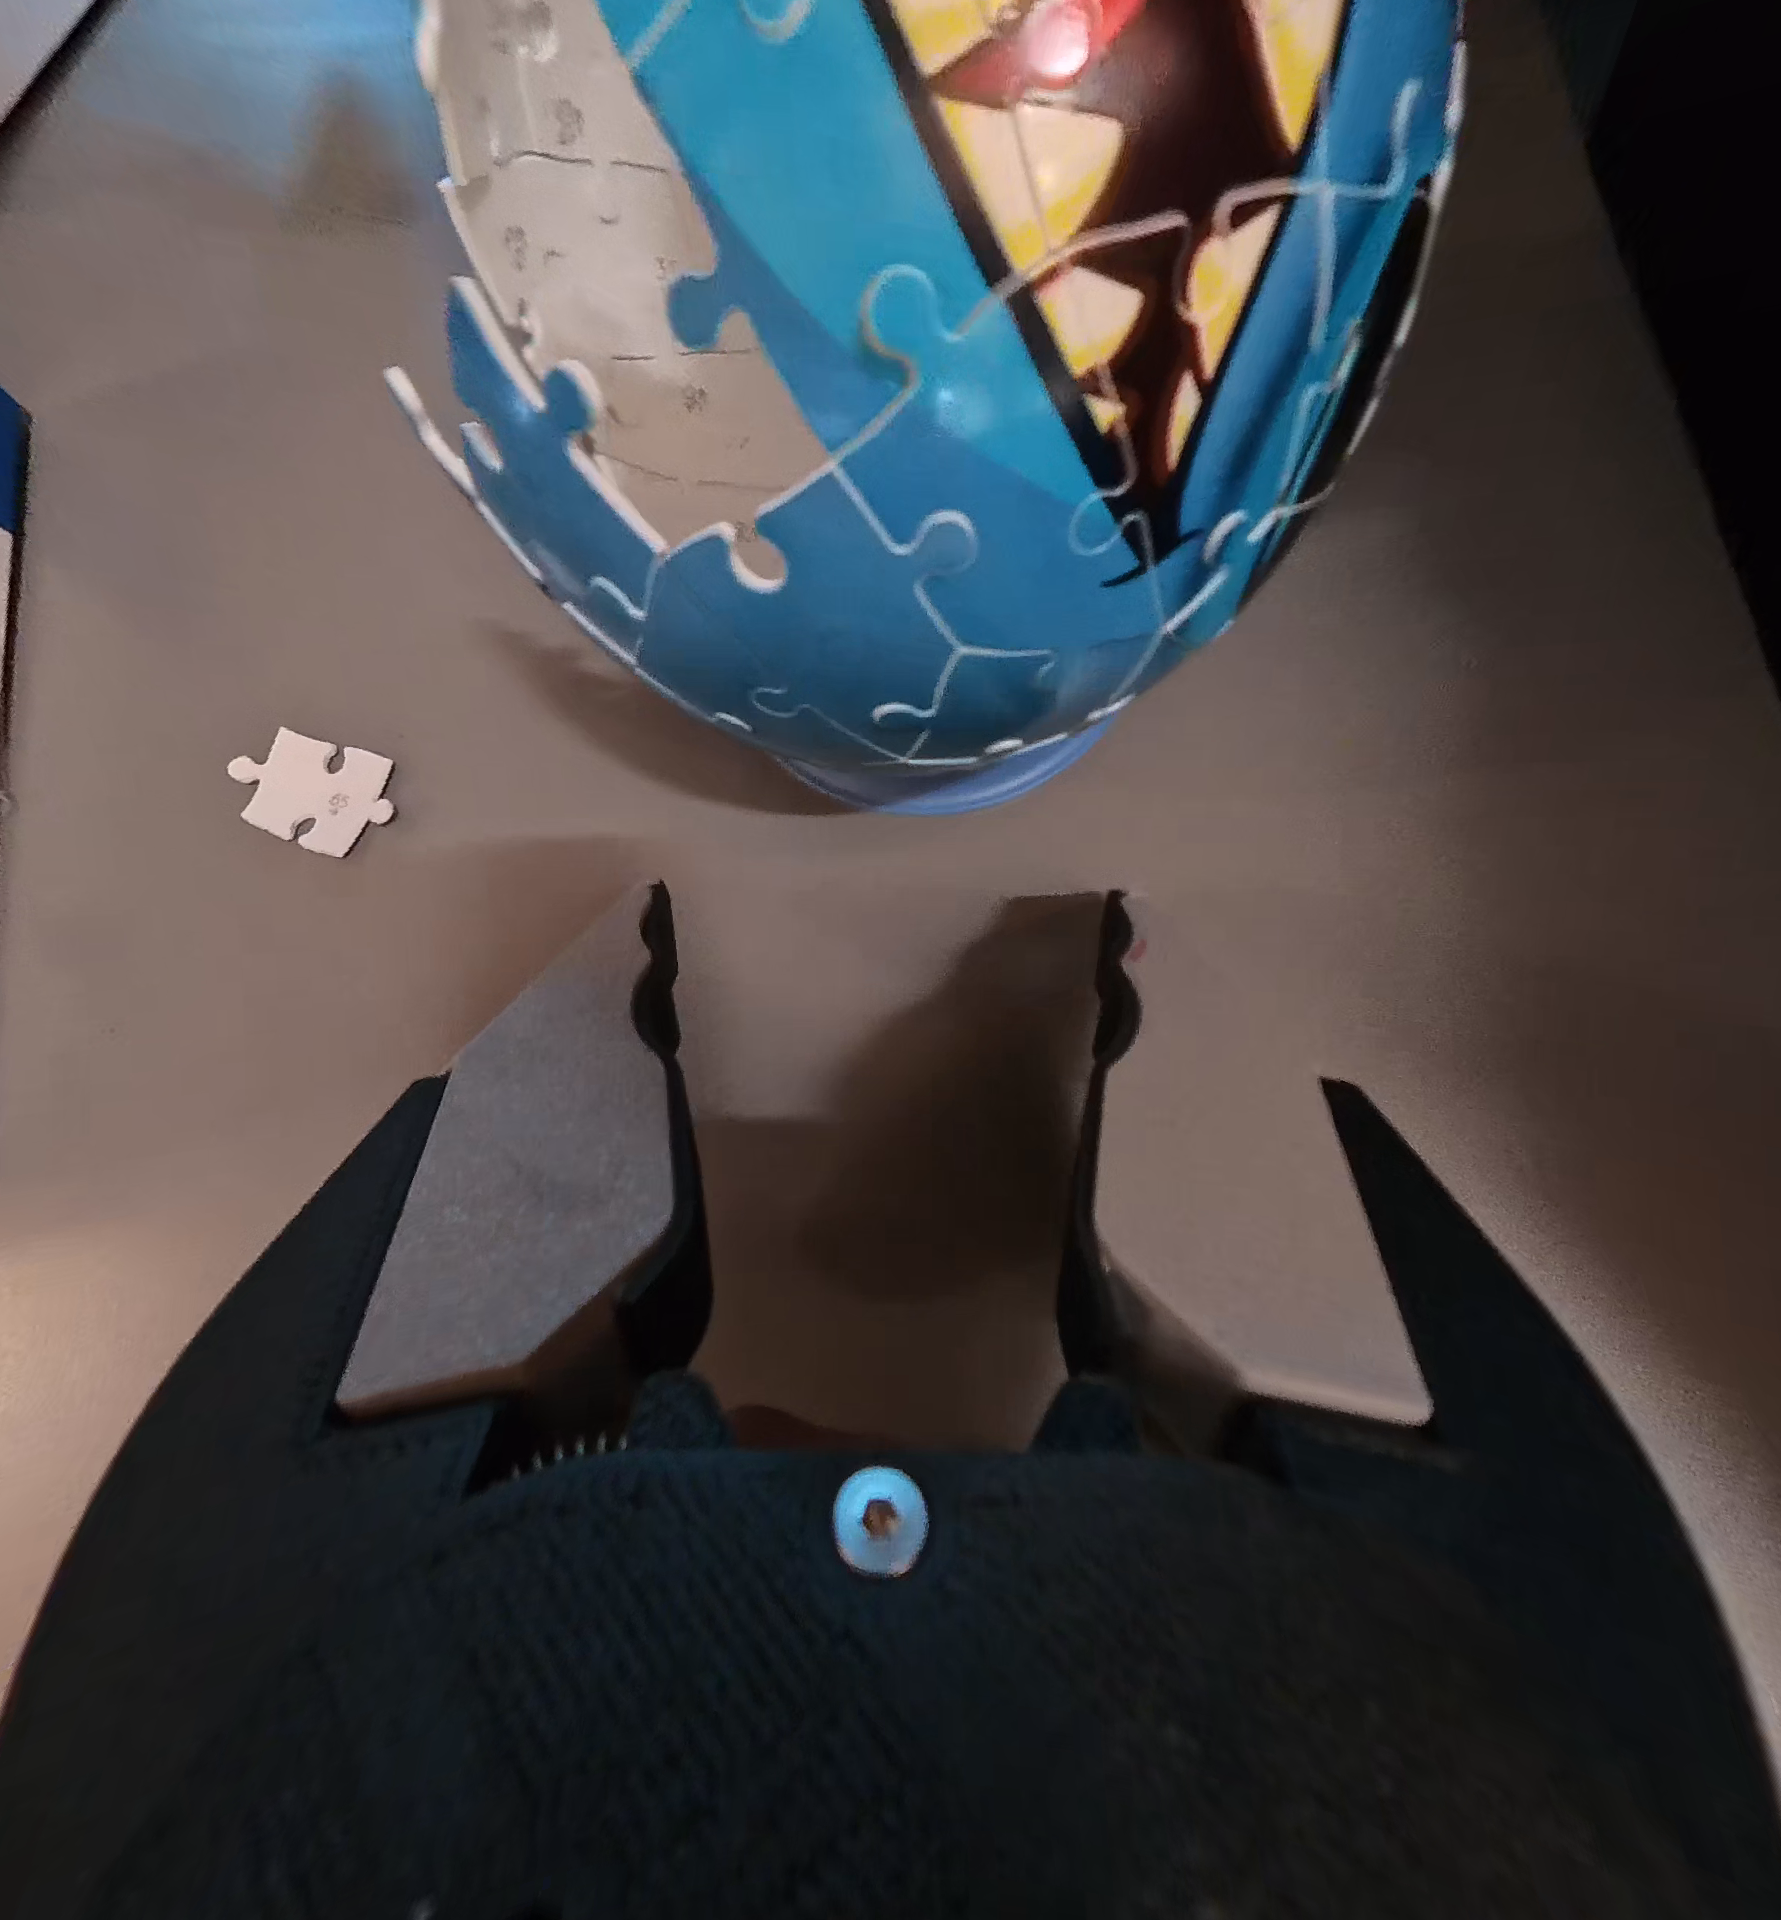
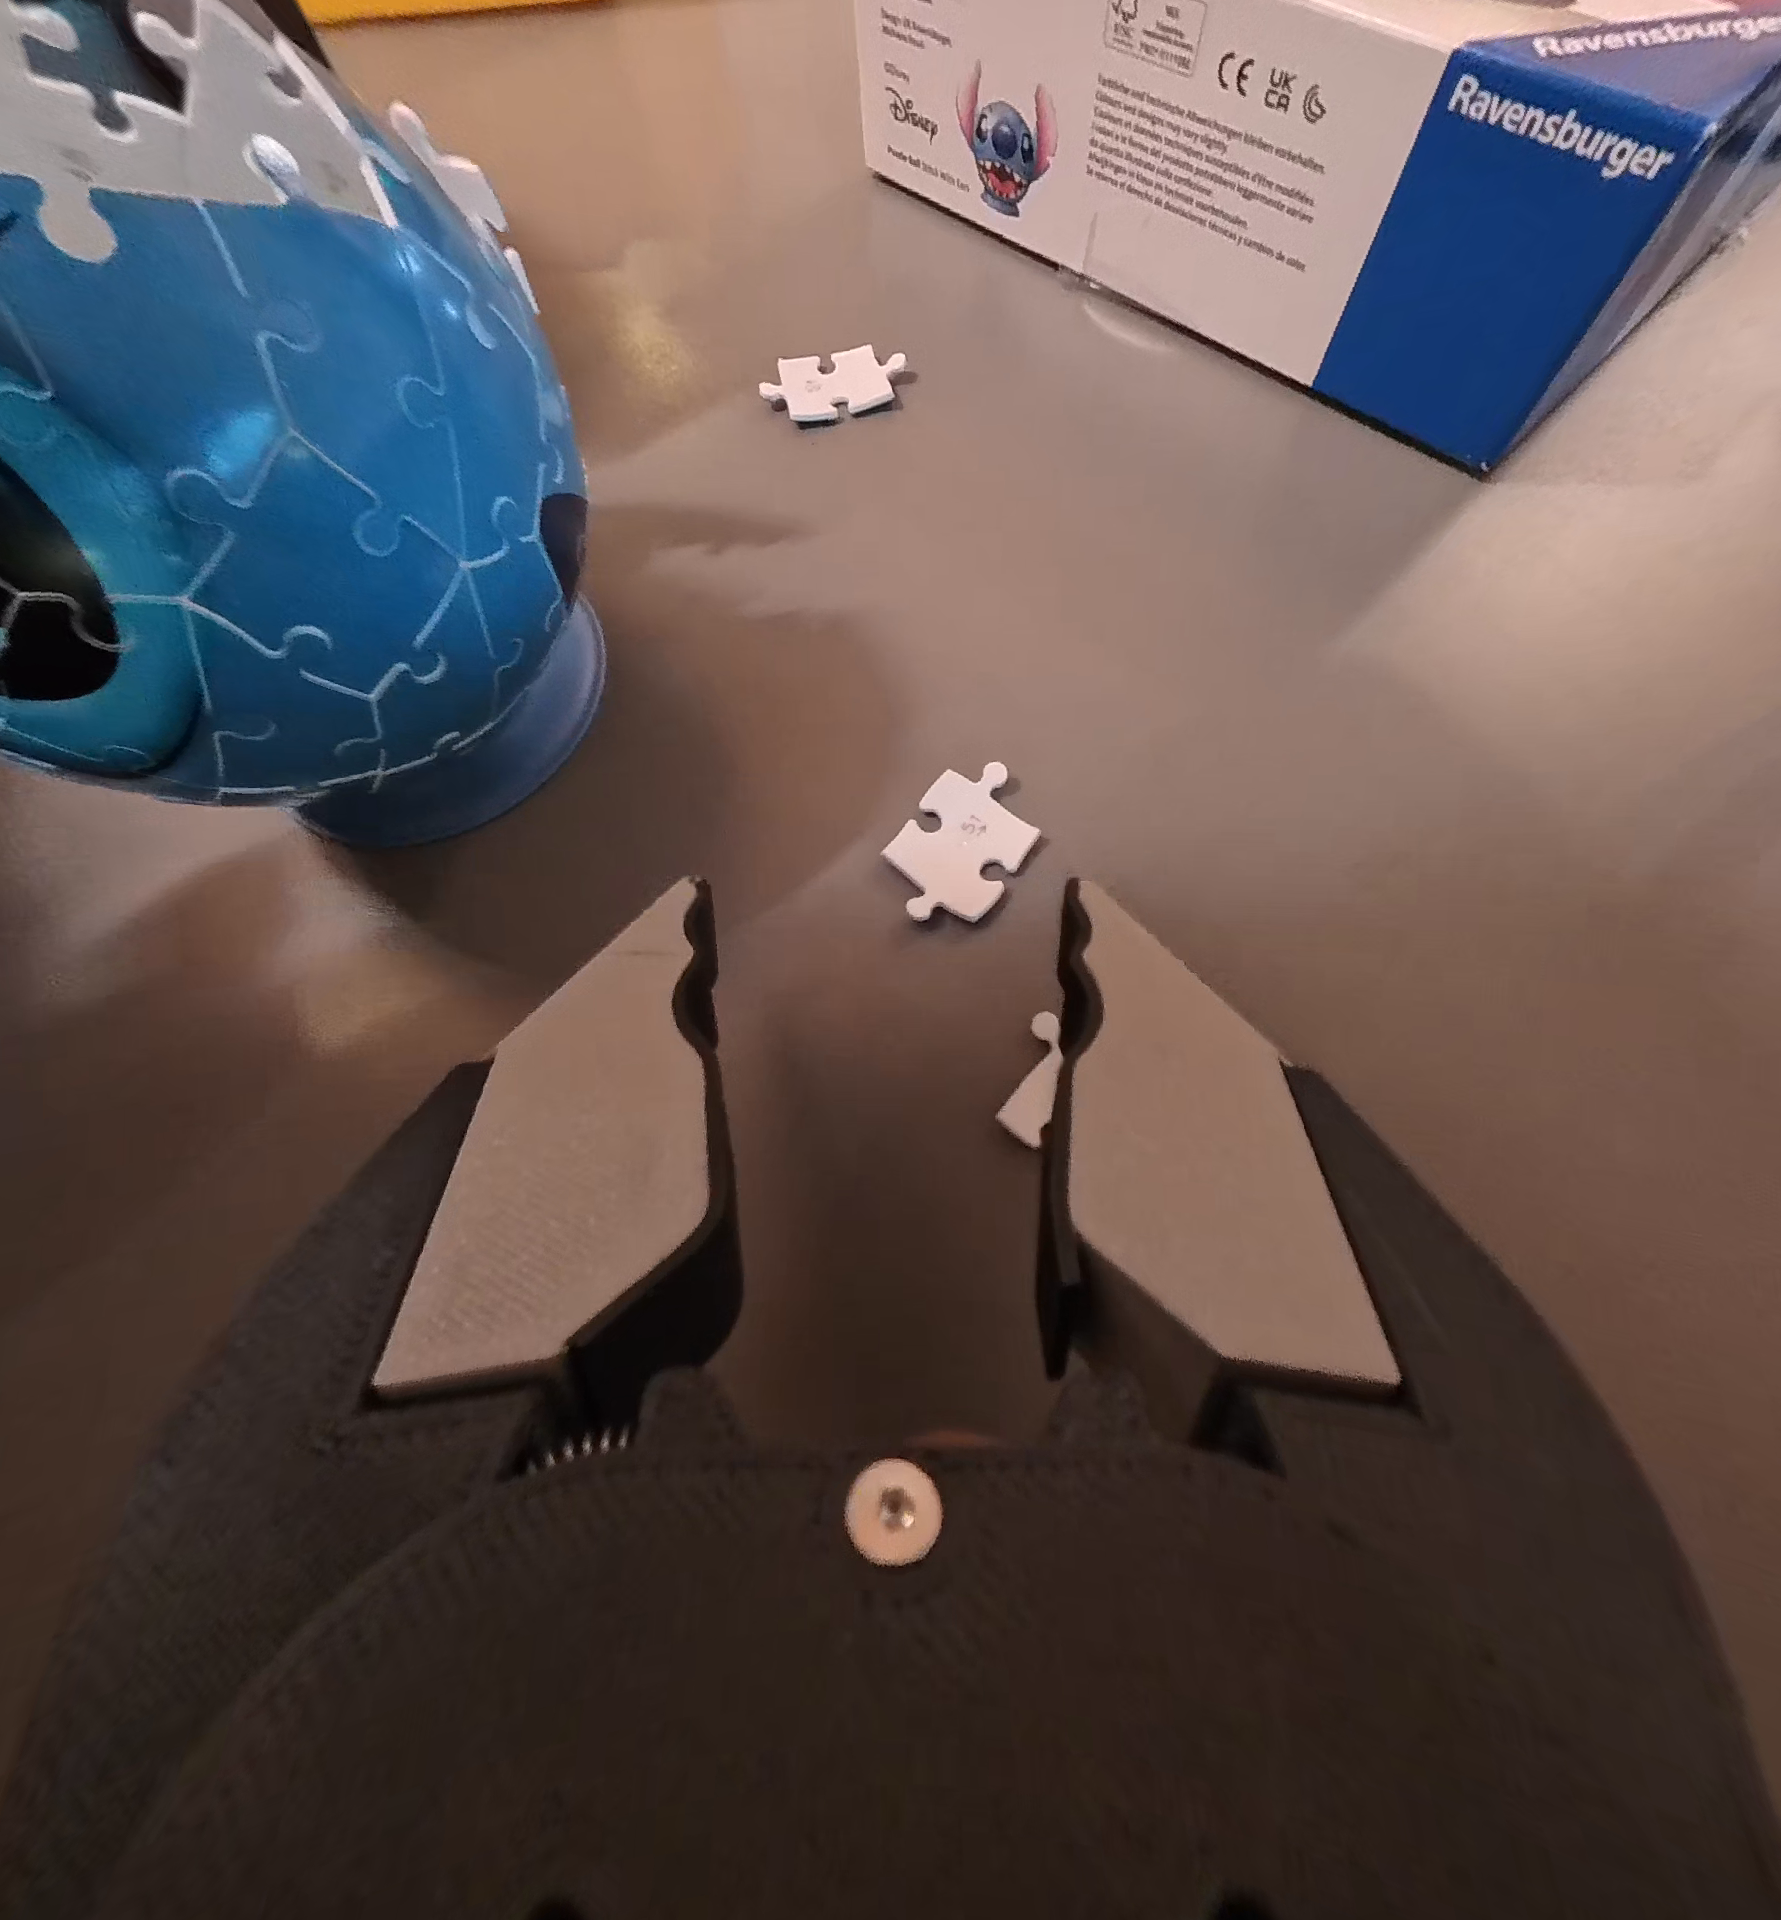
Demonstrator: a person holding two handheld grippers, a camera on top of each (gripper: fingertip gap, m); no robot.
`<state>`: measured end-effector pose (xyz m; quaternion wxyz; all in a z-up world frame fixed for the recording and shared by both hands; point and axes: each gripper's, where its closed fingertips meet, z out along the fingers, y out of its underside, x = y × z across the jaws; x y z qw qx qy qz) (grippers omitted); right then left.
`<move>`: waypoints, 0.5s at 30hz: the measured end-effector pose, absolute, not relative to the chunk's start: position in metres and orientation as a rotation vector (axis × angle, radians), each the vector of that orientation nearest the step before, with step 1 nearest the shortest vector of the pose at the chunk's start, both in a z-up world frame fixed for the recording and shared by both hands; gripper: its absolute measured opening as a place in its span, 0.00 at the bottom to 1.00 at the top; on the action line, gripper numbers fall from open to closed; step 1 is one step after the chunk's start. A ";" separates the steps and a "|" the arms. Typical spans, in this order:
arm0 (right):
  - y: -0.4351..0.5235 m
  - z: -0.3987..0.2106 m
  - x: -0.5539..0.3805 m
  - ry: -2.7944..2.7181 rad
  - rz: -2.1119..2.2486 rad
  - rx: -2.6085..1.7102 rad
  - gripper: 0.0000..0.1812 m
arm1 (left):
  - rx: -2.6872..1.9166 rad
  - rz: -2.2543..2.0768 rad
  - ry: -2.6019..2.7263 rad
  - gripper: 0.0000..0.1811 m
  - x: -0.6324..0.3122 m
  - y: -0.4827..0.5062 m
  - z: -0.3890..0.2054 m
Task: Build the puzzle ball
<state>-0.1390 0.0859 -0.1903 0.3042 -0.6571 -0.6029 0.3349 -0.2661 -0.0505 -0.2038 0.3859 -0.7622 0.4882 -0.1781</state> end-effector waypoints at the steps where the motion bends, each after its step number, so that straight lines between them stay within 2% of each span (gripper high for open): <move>1: 0.087 -0.192 -0.139 -1.599 0.879 -1.747 0.35 | -1.938 -0.440 1.254 0.44 -0.266 -0.051 -0.205; 8: 0.095 -0.198 -0.142 -1.591 0.803 -1.756 0.33 | -1.925 -0.411 1.276 0.43 -0.266 -0.054 -0.206; 10: 0.096 -0.185 -0.146 -1.552 0.853 -1.711 0.31 | -1.919 -0.412 1.282 0.43 -0.267 -0.055 -0.206; 13: 0.091 -0.156 -0.156 -1.484 1.037 -1.642 0.24 | -1.920 -0.417 1.285 0.43 -0.268 -0.057 -0.206; 15: 0.095 -0.150 -0.159 -1.461 1.043 -1.646 0.26 | -1.912 -0.411 1.290 0.43 -0.267 -0.057 -0.206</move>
